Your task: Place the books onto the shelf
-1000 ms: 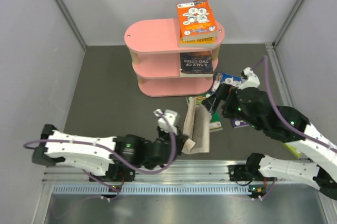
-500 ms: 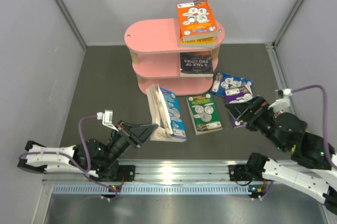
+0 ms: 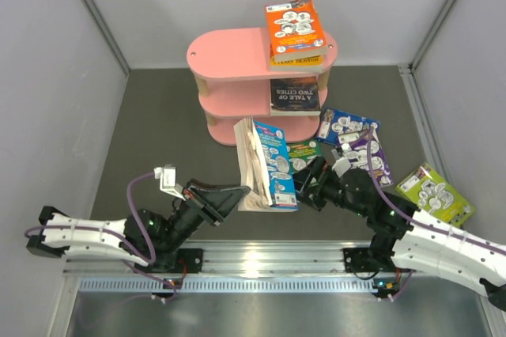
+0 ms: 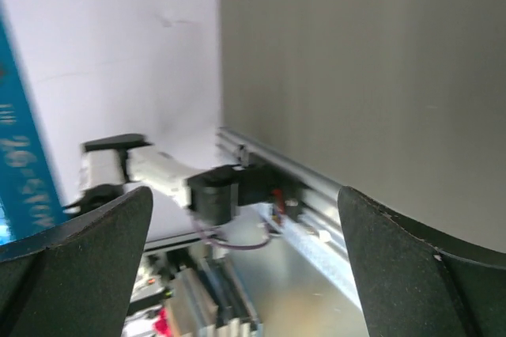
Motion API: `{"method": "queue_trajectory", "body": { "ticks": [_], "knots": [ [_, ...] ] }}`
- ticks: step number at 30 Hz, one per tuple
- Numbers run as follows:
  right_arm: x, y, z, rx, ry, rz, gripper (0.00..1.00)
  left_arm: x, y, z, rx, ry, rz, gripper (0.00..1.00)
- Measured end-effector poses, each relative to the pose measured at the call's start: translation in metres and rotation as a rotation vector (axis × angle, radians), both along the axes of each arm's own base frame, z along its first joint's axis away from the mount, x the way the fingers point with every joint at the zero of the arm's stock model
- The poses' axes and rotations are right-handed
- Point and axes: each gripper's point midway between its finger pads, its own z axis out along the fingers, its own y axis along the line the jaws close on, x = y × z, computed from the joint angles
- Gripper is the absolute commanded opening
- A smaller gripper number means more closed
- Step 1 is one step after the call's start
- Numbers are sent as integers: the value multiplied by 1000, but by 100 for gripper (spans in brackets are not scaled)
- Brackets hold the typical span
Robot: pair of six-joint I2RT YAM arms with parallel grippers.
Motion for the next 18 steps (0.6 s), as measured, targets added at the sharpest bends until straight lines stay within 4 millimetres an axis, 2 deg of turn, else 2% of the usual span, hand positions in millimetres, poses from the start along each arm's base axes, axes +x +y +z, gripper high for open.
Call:
{"method": "queue_trajectory", "body": {
  "ticks": [6,11,14,18],
  "knots": [
    [-2,0,35,138,-32,-4,100,0,-2,12,-33,-19,7,0],
    [-5,-20,56,248,-57,-61,100,3,3,16,-47,-22,26,0],
    [-6,-28,57,301,-59,-89,100,6,7,17,-51,-15,45,0],
    [-4,-21,45,321,-29,-85,100,8,9,19,-63,-12,61,0]
  ]
}}
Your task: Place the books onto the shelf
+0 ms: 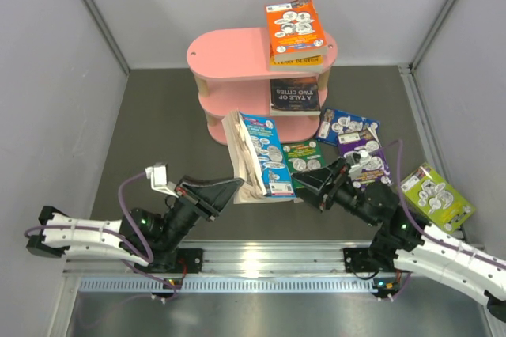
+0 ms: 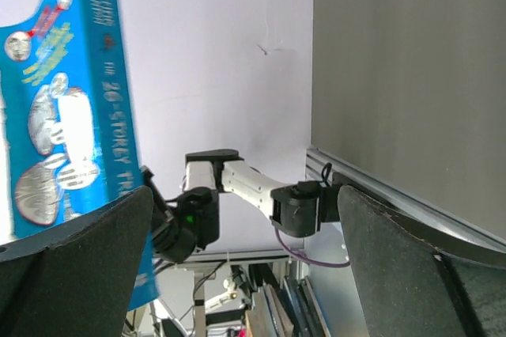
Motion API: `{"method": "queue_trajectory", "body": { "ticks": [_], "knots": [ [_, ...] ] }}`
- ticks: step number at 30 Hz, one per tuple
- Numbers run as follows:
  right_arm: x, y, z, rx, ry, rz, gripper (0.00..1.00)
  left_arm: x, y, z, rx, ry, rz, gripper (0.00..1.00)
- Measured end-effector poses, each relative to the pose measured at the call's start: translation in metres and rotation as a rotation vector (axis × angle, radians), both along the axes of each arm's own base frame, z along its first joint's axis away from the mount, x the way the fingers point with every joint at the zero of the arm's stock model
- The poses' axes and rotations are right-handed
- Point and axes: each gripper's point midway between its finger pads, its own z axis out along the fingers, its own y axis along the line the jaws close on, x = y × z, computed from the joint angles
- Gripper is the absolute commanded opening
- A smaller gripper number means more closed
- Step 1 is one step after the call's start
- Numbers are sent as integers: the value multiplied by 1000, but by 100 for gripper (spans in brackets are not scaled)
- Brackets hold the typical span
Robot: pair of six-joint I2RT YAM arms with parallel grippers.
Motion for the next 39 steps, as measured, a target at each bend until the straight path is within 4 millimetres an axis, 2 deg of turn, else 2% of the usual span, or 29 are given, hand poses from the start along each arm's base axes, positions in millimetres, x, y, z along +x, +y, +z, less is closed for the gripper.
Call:
{"method": "queue_trajectory", "body": {
  "ticks": [5,8,10,18,21,24,31,36,39],
  "knots": [
    [2,18,-13,22,31,41,100,1,-1,1,-4,-2,8,0],
    [2,21,-14,38,28,47,100,1,-3,-1,3,-1,12,0],
    [1,19,-5,66,8,42,100,3,-2,-2,4,4,20,0],
    [4,-9,30,121,-56,-57,100,10,4,-6,7,35,63,0],
    [7,-7,30,120,-56,-59,99,12,3,-10,13,40,73,0],
    [9,3,25,108,-45,-43,92,13,-2,-14,26,40,79,0],
    [9,25,26,124,-44,12,67,18,-14,-27,56,44,102,0],
    [6,29,26,124,-46,35,53,34,-15,-45,41,85,135,0],
    [6,29,25,122,-43,32,36,43,-15,-46,-1,114,137,0]
  ]
}}
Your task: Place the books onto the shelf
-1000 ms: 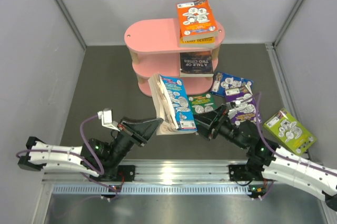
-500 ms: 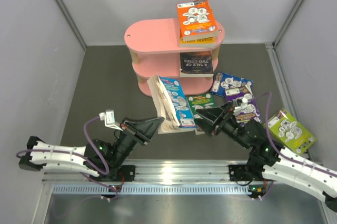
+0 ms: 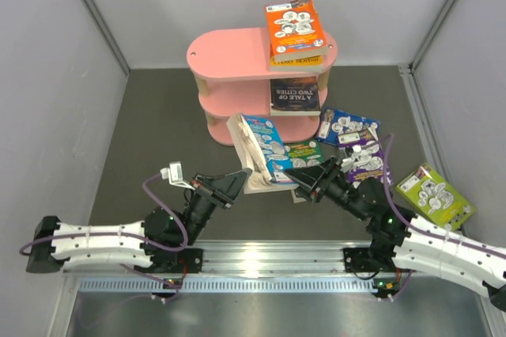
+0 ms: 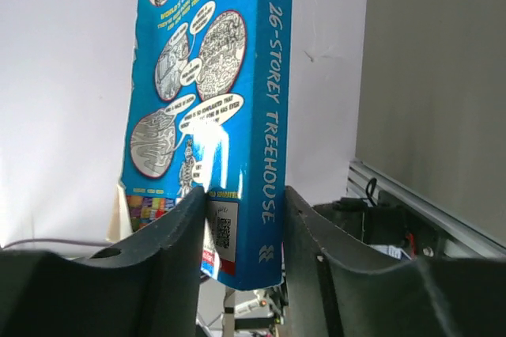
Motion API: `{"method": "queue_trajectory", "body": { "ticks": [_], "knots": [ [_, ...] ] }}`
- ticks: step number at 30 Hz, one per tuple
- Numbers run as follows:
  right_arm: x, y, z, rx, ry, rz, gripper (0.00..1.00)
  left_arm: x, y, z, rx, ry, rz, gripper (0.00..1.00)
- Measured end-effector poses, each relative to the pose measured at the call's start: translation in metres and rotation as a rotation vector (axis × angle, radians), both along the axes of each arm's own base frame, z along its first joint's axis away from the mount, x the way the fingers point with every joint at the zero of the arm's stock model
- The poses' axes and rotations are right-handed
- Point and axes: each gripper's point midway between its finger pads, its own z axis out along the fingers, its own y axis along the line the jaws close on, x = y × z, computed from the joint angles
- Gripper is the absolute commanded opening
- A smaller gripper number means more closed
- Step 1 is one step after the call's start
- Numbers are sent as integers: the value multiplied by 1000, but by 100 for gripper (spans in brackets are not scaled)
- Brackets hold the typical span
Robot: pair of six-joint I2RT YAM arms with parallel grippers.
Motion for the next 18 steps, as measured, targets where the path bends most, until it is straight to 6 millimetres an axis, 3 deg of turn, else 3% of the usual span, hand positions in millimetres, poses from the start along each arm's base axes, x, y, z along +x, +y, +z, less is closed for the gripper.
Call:
{"method": "queue_trajectory", "body": {
  "ticks": [6,10,14,18],
  "knots": [
    [4,-10,10,37,-6,-47,20,10,2,-6,-85,52,-10,0],
    [5,-13,10,18,-12,-61,0,11,1,-12,-106,74,-28,0],
    [7,-15,11,-18,-22,-76,0,13,1,-18,-109,111,-32,1],
    [13,-16,18,-76,-35,-102,0,17,0,-19,-104,159,-17,25]
  ]
}}
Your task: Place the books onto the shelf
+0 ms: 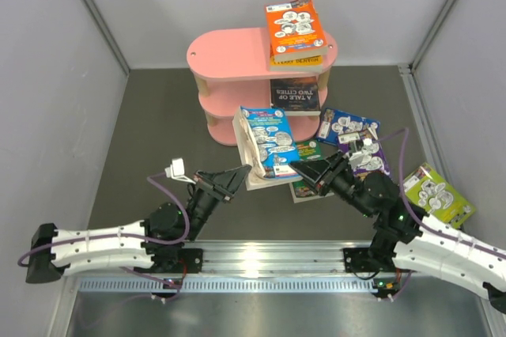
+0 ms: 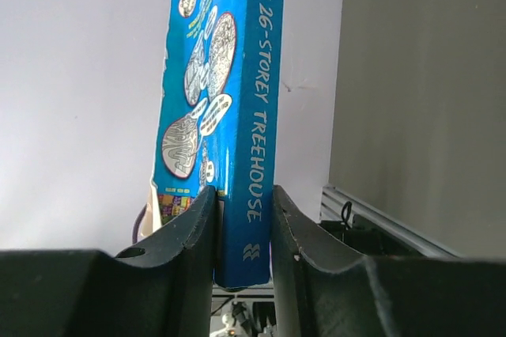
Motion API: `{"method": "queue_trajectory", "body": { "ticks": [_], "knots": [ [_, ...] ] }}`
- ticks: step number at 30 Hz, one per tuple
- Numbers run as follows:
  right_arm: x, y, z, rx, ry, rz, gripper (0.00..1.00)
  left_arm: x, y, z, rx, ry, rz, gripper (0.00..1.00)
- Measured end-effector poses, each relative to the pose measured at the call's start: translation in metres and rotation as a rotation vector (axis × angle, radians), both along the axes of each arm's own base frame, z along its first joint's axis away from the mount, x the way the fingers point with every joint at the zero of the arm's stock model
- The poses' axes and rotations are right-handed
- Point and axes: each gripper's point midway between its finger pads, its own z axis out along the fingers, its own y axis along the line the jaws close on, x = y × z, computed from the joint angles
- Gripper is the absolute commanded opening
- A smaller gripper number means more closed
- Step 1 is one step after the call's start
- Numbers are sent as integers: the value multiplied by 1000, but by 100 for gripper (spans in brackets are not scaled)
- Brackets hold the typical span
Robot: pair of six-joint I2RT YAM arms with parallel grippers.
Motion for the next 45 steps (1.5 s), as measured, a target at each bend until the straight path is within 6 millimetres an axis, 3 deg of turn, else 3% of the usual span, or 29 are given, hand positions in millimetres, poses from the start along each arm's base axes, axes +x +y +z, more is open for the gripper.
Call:
{"method": "queue_trajectory", "body": {
  "ticks": [3,8,15,18,22,32,45],
  "knots": [
    [7,-1,11,-55,-20,-22,0,4,1,-2,25,19,18,34],
    [30,-11,30,-137,-52,-82,0,23,2,-21,174,42,66,48],
    [70,-35,3,-275,-6,-159,0,60,-10,-11,304,42,95,46],
    [77,-37,-8,-306,18,-146,0,68,-25,-12,356,37,66,44],
    [84,-38,-7,-288,21,-130,0,77,-40,-14,401,31,34,44],
    [106,-52,18,-125,-3,-123,0,72,-47,-13,428,17,-20,46],
    [134,-63,17,57,40,-118,0,54,-12,2,383,8,-1,45]
  ]
}}
